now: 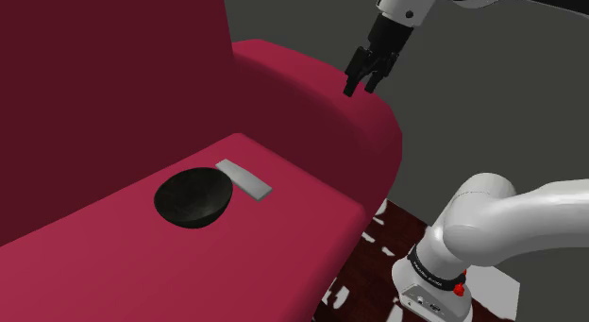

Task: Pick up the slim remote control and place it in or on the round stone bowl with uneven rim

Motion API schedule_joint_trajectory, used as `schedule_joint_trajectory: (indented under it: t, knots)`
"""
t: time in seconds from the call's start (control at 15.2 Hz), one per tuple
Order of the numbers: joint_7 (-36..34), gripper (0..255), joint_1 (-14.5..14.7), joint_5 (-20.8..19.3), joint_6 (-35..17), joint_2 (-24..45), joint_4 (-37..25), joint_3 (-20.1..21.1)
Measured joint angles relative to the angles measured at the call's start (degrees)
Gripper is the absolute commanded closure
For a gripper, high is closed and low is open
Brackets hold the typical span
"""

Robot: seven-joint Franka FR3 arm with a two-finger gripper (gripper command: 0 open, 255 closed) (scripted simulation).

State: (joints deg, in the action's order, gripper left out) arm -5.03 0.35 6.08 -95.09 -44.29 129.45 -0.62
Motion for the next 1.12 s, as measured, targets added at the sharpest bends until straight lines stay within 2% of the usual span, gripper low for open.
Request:
schedule_joint_trajectory:
  t: [0.4, 0.79, 1.12]
  knots:
    - [-1.2, 0, 1.0, 0.5, -4.9, 5.5, 0.5, 2.7]
    - [-3.0, 0, 2.2, 0.5, -13.5, 15.8, 0.4, 6.6]
    - [-5.4, 0, 3.1, -0.3, -18.5, 24.3, -1.7, 9.9]
